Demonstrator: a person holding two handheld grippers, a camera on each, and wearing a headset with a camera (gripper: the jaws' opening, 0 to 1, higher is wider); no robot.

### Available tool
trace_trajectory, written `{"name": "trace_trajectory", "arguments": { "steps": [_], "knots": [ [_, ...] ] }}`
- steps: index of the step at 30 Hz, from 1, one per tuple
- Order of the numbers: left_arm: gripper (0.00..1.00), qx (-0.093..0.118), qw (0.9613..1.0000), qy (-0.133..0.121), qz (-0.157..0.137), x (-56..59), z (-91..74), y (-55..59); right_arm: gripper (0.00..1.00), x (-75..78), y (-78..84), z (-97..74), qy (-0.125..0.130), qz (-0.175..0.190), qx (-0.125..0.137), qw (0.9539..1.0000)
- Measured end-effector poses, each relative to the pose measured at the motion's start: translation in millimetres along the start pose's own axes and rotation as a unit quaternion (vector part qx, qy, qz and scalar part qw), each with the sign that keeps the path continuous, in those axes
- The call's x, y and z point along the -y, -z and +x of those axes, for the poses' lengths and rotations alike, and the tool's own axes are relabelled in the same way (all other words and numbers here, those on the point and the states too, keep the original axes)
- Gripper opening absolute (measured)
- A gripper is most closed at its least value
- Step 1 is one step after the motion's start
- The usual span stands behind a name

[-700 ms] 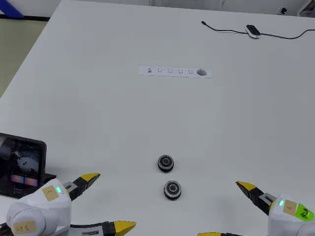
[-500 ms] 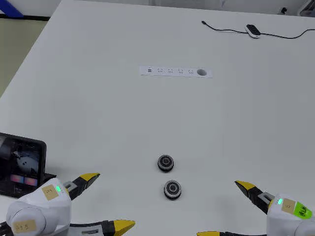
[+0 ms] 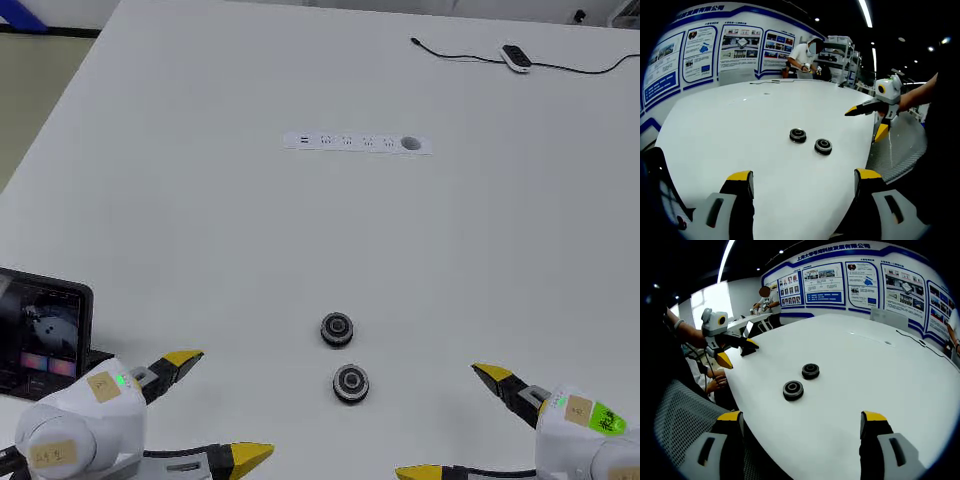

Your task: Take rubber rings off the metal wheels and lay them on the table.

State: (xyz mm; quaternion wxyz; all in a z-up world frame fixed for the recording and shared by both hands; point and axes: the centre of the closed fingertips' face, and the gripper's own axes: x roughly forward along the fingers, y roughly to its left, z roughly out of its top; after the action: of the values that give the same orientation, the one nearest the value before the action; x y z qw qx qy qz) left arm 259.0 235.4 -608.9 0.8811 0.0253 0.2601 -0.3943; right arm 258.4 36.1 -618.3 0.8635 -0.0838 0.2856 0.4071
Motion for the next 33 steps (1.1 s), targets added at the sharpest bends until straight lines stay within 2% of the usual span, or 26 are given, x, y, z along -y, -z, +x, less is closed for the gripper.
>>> {"name": "trace_trajectory", "arguments": {
  "steps": [13, 33],
  "knots": [
    [0.79, -0.013, 0.9999, 0.005, 0.002, 0.3, 6.3, 2.6, 0.95, -6.6, -4.9, 10.2, -0.012, 0.007, 0.001, 0.9999],
    [0.65, -0.027, 0.9988, 0.039, 0.01, 7.7, 25.0, -2.5, 0.84, -18.2, -11.1, 28.5, -0.035, 0.067, 0.006, 0.9971]
  ]
}}
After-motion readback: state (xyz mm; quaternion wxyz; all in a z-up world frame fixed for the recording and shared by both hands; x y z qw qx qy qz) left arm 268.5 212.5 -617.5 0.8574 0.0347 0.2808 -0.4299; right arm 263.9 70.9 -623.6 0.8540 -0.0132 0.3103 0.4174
